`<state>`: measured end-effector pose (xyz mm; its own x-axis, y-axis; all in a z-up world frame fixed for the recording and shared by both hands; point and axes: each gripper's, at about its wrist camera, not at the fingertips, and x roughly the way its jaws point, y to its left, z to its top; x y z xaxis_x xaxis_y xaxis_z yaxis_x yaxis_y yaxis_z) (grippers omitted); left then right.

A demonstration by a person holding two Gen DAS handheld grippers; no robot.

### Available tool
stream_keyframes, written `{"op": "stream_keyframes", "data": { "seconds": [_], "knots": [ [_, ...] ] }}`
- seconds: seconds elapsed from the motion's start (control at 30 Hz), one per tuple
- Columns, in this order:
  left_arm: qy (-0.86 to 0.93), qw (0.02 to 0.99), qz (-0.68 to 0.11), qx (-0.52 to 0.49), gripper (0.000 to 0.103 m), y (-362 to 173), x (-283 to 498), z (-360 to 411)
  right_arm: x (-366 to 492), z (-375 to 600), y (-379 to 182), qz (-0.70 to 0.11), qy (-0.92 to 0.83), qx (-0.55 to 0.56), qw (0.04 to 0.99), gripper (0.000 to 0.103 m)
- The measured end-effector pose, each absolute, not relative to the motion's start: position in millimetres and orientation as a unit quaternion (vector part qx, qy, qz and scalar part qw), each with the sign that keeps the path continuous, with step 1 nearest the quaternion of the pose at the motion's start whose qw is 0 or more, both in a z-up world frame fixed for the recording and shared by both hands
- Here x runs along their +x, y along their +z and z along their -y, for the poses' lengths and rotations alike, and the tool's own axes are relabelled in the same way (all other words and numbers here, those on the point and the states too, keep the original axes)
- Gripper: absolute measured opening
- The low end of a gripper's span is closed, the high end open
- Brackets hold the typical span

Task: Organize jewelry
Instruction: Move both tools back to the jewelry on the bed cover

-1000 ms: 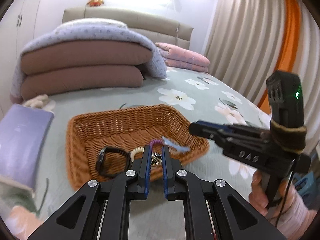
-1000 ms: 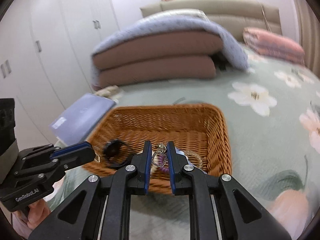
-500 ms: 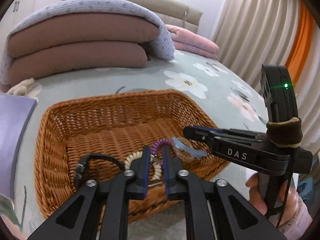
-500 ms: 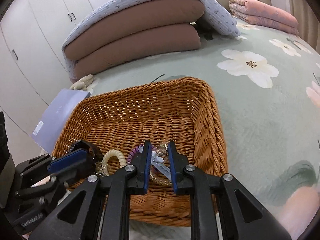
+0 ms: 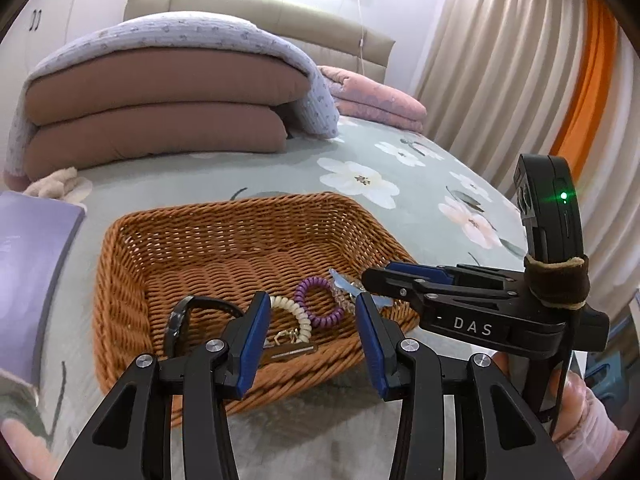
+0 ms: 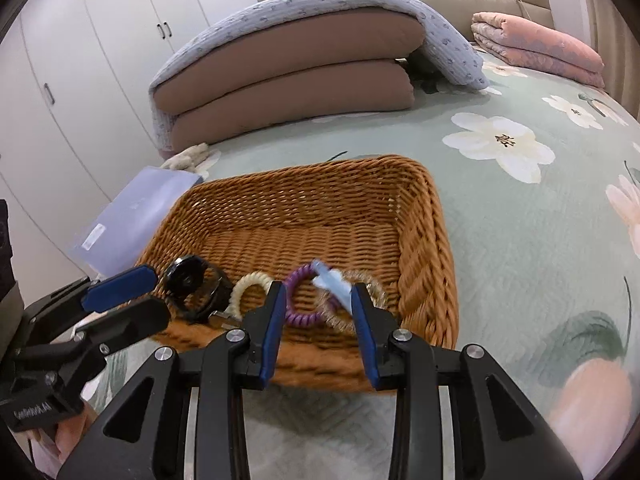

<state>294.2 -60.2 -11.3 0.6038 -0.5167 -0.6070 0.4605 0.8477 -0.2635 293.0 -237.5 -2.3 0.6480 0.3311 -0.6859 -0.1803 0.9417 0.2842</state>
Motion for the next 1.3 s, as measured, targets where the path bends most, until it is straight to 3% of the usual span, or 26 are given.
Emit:
{"op": "stream_keyframes", "data": {
  "seconds": [0.3, 0.83, 1.3],
  "knots": [
    [-0.283, 0.894, -0.346, -0.038, 0.045, -13.0, 245.6, 40.1, 224.4, 233.3, -11.7, -0.401, 0.179, 0.069, 0.896, 0.037],
    [-0.251, 0.877, -0.41, -0.022, 0.045, -67.9, 154.2, 30.8, 103.9, 211.0, -56.3, -0.432, 0.243, 0.039, 0.868, 0.037],
    [-0.232, 0.871, -0.432, -0.015, 0.043, -95.8, 147.9, 35.8, 103.8, 206.9, -56.5, -0.425, 0.182, 0.038, 0.886, 0.037]
  ]
}}
